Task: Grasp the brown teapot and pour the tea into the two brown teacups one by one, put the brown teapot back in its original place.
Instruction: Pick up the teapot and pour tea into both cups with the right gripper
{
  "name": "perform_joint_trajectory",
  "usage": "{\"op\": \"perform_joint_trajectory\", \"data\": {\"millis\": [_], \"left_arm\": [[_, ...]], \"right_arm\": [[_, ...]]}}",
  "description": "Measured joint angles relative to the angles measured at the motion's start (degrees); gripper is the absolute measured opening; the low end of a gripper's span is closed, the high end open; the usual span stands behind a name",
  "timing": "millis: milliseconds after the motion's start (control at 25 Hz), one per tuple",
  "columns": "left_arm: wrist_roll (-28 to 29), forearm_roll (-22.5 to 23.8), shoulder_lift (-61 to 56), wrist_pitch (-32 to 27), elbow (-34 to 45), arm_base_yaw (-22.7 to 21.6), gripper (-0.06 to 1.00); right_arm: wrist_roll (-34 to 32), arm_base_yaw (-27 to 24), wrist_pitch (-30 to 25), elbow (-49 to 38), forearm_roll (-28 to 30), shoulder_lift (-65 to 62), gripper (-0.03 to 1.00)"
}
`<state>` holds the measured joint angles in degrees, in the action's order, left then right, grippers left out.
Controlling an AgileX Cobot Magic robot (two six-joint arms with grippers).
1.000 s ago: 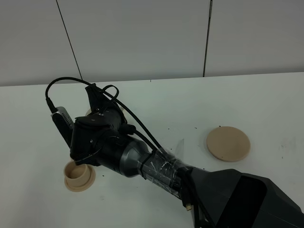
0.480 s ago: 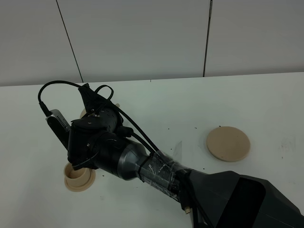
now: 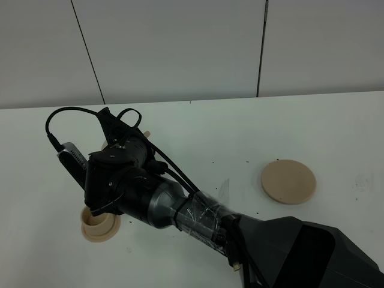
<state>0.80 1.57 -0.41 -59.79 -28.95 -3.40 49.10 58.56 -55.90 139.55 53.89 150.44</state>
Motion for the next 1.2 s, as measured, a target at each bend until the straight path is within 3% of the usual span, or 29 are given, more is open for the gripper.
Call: {"op": "perform_joint_trajectory", "data": {"millis": [1200], "left_arm": [[0.0, 0.0, 0.0, 0.0, 0.0, 0.0, 0.24]], "right_arm": [[2.0, 0.0, 2.3, 0.0, 2.6, 0.0, 0.09]]}}
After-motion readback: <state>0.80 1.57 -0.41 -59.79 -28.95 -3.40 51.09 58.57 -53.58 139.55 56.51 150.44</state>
